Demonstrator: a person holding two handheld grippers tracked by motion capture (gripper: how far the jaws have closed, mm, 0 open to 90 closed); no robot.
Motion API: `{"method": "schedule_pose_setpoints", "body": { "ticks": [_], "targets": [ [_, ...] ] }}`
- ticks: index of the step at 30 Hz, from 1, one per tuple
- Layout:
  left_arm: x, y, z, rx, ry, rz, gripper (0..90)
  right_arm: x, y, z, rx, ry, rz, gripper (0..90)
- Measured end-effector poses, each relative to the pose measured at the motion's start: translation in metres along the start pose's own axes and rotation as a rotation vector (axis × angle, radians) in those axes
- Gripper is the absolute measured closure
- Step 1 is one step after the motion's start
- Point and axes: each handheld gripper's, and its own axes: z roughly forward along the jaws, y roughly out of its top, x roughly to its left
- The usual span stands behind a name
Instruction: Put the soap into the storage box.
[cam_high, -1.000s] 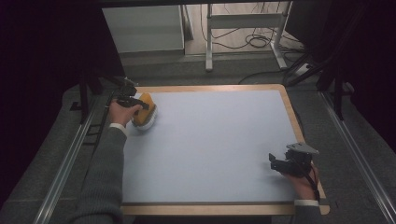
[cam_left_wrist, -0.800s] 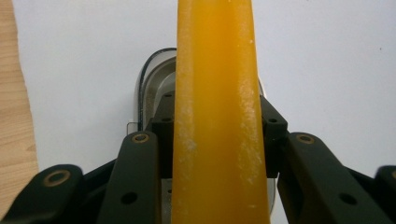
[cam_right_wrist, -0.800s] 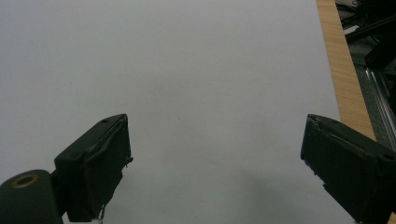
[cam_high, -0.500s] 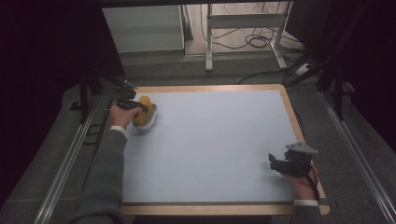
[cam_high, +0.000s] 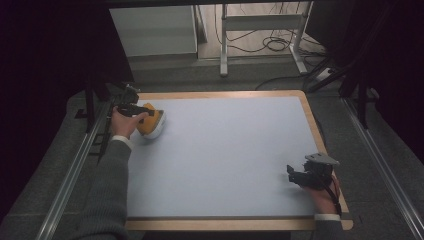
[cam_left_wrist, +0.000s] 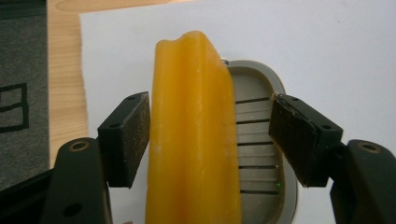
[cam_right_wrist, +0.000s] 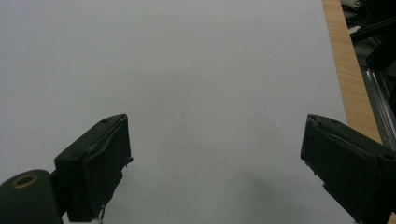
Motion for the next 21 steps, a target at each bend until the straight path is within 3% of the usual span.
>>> {"method": "schedule_pose_setpoints", "body": {
  "ticks": [8, 15, 18, 20, 21],
  "targets": [
    [0.005, -0.006, -0.008, -0.025, -0.012, -0.007, 27.5, 0.0, 0.0, 0.0, 0.001, -0.001, 0.0, 8.4],
    [-0.002, -0.012, -0.028, -0.055, -0.046, 0.037, 27.0, 0.001, 0.001, 0.001, 0.002, 0.001, 0.0, 8.5],
    [-0.009, -0.018, -0.038, -0.06, -0.07, 0.074, 26.5, 0.003, 0.002, 0.001, -0.001, 0.009, -0.003, 8.4],
    [-0.012, -0.023, -0.042, -0.066, -0.111, 0.076, 27.0, 0.004, 0.002, 0.001, 0.001, 0.013, -0.006, 8.4],
    [-0.012, -0.023, -0.042, -0.066, -0.111, 0.076, 27.0, 0.004, 0.002, 0.002, 0.002, 0.013, -0.005, 8.5]
  ]
}}
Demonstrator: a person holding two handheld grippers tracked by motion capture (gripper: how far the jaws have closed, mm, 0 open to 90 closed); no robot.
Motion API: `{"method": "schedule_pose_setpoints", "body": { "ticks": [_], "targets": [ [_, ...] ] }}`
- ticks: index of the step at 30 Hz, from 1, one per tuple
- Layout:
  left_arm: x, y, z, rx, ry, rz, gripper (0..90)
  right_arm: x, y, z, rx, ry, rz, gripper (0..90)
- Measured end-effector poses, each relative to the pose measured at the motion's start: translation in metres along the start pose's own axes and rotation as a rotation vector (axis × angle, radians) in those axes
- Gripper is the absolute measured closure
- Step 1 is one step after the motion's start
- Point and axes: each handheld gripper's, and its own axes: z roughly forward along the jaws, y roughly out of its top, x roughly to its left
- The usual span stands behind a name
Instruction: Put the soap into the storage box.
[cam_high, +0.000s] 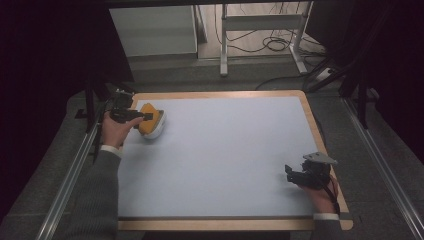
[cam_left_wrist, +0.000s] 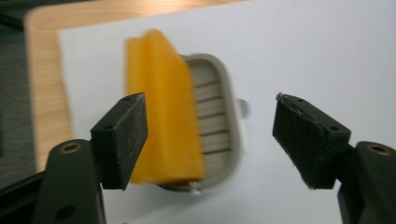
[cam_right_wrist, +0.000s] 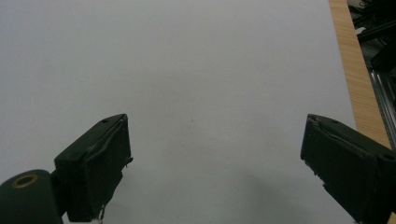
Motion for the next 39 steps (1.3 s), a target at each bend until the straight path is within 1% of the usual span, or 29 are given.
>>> {"method": "schedule_pose_setpoints", "body": {
  "ticks": [1, 4, 5, 7, 11, 16, 17, 18, 20, 26, 31, 35, 38, 39],
  "targets": [
    [-0.004, -0.005, -0.002, -0.006, -0.007, 0.018, 27.1, 0.0, 0.0, 0.0, -0.001, -0.001, -0.004, 8.4],
    [-0.011, -0.013, -0.004, -0.013, -0.037, 0.04, 27.5, 0.0, 0.0, 0.0, -0.002, -0.003, 0.001, 8.4],
    [-0.011, -0.013, -0.004, -0.013, -0.037, 0.04, 27.8, -0.001, 0.0, -0.001, -0.003, -0.004, 0.001, 8.4],
    [-0.017, -0.021, -0.008, -0.022, -0.052, 0.063, 28.2, 0.0, 0.0, -0.001, -0.003, -0.006, 0.001, 8.5],
    [-0.027, -0.033, -0.015, -0.043, -0.088, 0.094, 28.2, 0.0, 0.0, -0.001, -0.002, -0.007, -0.005, 8.4],
    [-0.04, -0.055, -0.019, -0.057, -0.135, 0.122, 28.2, 0.001, 0.0, -0.001, -0.004, -0.005, -0.004, 8.4],
    [-0.04, -0.055, -0.019, -0.057, -0.135, 0.122, 28.2, 0.001, 0.0, -0.001, -0.004, -0.005, -0.004, 8.4],
    [-0.044, -0.065, -0.018, -0.054, -0.155, 0.132, 28.2, 0.001, 0.0, -0.002, -0.006, -0.003, -0.005, 8.4],
    [-0.047, -0.075, -0.017, -0.049, -0.172, 0.136, 28.2, 0.002, 0.0, -0.002, -0.006, -0.002, -0.005, 8.4],
    [-0.053, -0.1, -0.014, -0.045, -0.193, 0.13, 28.2, 0.002, 0.0, -0.002, -0.006, 0.0, -0.005, 8.5],
    [-0.055, -0.119, -0.011, -0.014, -0.211, 0.134, 26.8, 0.002, 0.0, -0.002, -0.007, -0.001, -0.008, 8.4],
    [-0.055, -0.129, -0.008, -0.009, -0.214, 0.123, 26.6, 0.003, 0.0, -0.002, -0.005, 0.001, -0.007, 8.4],
    [-0.054, -0.134, -0.004, -0.012, -0.217, 0.11, 26.6, 0.004, 0.0, -0.002, -0.004, 0.0, -0.008, 8.5],
    [-0.054, -0.135, -0.003, -0.008, -0.217, 0.111, 26.8, 0.004, 0.001, -0.002, -0.004, 0.001, -0.008, 8.5]
  ]
}}
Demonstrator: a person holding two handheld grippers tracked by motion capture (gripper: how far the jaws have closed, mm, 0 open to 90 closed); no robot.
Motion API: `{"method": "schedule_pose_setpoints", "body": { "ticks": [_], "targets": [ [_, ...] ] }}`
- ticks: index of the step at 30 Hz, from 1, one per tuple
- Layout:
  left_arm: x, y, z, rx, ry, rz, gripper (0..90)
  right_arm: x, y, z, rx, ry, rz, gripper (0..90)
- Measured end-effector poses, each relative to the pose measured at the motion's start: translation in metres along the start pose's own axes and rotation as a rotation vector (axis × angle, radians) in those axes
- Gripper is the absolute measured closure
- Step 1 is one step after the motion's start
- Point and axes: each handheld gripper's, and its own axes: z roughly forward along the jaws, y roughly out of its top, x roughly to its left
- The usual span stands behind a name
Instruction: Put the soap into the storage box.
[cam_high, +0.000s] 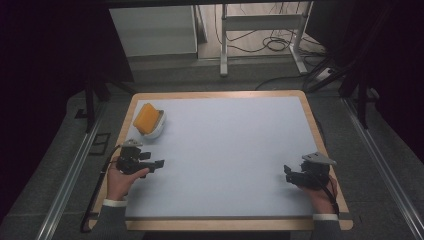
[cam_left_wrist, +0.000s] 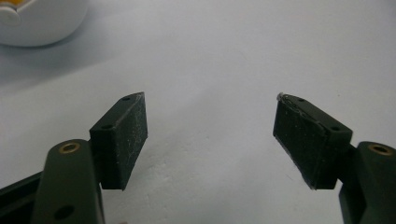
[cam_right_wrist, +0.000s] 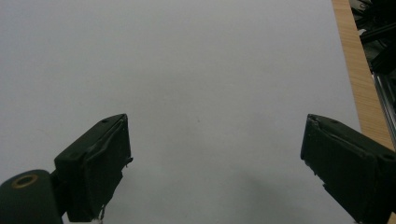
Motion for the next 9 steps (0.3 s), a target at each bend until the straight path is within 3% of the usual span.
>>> {"method": "schedule_pose_setpoints", "body": {
  "ticks": [9],
  "targets": [
    [-0.0011, -0.0038, 0.0033, 0.009, 0.03, 0.009, 26.1, 0.0002, 0.0014, -0.0021, -0.016, -0.003, -0.004, 8.4]
  ]
}}
